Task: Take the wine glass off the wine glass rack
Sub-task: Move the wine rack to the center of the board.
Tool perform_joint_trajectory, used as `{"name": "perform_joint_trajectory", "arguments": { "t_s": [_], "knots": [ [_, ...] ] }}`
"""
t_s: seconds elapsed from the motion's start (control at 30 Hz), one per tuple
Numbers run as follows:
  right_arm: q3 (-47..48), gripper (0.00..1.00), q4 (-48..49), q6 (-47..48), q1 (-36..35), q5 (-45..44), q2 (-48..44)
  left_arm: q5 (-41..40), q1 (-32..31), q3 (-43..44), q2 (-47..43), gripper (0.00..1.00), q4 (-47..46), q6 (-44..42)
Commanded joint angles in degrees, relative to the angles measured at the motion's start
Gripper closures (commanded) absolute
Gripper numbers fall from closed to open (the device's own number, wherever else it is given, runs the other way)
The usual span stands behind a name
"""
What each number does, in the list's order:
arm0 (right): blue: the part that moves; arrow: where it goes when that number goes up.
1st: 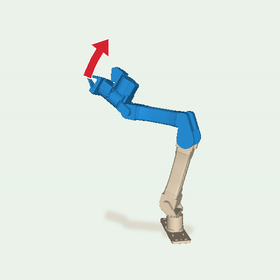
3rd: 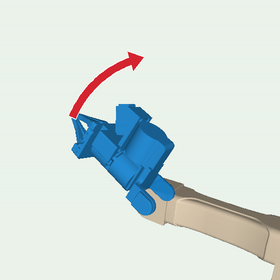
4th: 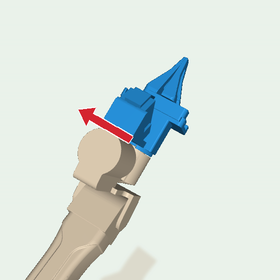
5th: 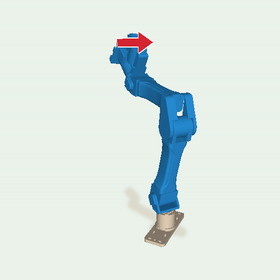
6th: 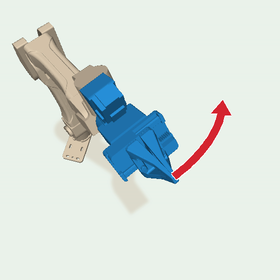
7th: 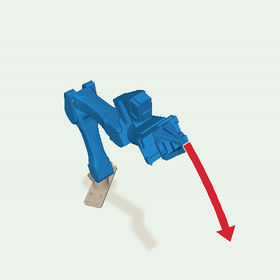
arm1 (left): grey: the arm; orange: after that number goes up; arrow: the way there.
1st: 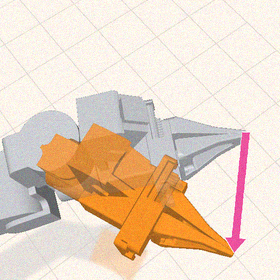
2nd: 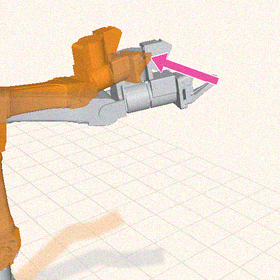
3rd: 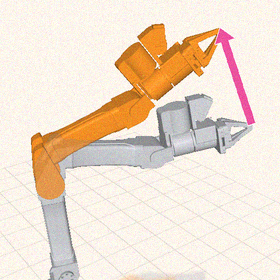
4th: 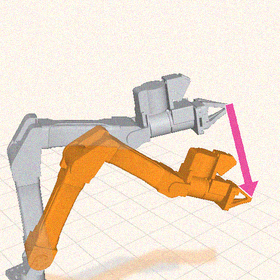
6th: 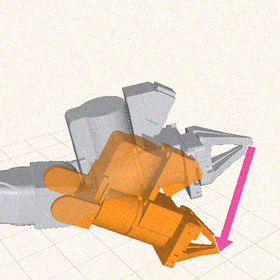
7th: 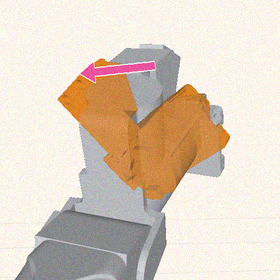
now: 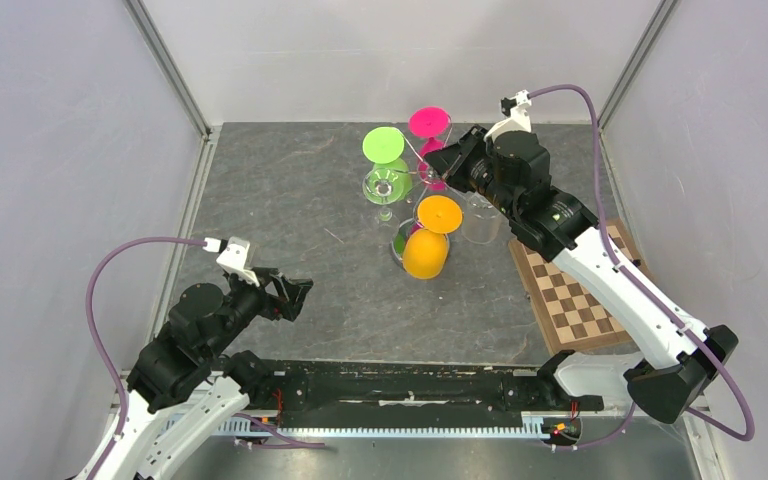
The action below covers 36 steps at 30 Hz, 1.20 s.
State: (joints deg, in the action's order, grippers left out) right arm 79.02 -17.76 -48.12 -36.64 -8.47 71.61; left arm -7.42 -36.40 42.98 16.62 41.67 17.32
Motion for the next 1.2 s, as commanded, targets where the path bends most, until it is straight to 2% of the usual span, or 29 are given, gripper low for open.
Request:
{"name": "perform_joint_trajectory", "arguments": {
  "t_s": [0.0, 0.83, 1.17],
  "knots": [
    [4.3, 0.99, 20.75, -0.4, -0.25, -1.7, -4.12, -0.18, -0.09, -0.08, 0.82, 0.13, -1.59, 1.75],
    [4.56, 0.71, 21.13, -0.31, -0.27, -0.97, -0.2, -0.23, -0.11, -0.09, 1.74, 0.13, -1.59, 1.66],
    [5.74, 0.64, 20.27, -0.23, -0.31, -0.16, 1.96, -0.32, -0.09, -0.03, 2.03, 0.13, -1.61, 1.66]
  ]
}}
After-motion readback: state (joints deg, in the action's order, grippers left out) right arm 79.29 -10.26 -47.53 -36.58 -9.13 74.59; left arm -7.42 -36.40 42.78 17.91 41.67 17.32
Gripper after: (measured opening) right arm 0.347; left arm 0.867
